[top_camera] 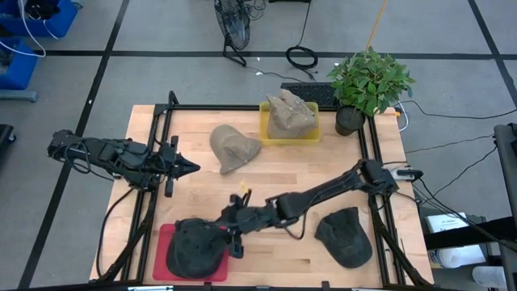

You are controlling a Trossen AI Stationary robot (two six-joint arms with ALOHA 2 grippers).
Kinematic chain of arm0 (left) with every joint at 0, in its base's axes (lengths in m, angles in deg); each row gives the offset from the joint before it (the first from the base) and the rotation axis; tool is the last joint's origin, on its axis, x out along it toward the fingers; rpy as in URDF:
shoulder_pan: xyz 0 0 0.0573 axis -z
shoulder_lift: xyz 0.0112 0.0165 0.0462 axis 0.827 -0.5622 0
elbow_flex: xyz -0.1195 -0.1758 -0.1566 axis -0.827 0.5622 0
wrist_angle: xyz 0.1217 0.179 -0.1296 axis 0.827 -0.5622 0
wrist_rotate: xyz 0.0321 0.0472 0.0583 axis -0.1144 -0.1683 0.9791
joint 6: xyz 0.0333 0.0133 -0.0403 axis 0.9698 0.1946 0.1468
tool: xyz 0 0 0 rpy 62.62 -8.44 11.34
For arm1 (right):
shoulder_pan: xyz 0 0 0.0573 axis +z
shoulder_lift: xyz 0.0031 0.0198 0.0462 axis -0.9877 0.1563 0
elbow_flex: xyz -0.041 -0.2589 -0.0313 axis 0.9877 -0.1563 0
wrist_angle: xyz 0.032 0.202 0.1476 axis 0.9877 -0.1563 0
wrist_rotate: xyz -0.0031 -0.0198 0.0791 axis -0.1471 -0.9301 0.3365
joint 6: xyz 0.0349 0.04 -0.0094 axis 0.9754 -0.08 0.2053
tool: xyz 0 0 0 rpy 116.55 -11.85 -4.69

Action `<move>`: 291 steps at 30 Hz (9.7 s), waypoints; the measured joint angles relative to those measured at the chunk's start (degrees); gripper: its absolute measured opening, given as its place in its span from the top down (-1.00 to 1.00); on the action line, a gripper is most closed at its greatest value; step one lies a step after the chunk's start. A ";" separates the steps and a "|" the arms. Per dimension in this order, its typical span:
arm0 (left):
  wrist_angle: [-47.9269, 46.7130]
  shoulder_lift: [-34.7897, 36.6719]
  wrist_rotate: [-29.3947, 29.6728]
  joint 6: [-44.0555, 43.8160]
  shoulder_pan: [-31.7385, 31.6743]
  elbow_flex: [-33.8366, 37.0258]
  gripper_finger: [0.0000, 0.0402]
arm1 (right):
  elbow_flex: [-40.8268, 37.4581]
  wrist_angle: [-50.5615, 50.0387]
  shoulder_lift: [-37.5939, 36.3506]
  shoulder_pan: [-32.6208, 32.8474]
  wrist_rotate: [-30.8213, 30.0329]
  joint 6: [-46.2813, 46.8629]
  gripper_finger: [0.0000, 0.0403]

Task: Pick & Place hat
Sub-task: Put the brown cap into the yellow bin

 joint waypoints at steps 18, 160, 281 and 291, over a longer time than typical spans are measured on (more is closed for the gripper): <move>2.75 -11.66 0.70 -3.45 0.05 0.00 0.99 | -15.13 -48.79 -25.48 -3.02 -7.13 1.60 0.84; -4.96 -49.79 -1.73 -14.18 -31.97 -46.03 0.95 | -56.19 36.54 -40.02 -29.84 -1.58 -16.53 -0.38; 7.78 -82.46 -16.41 -7.50 -41.76 -45.40 0.37 | -69.44 38.22 -36.10 -44.92 -5.64 -25.14 1.00; 5.93 -81.16 -18.57 -5.51 -41.86 -45.38 0.37 | -70.66 36.38 -36.13 -44.42 -5.81 -20.81 0.99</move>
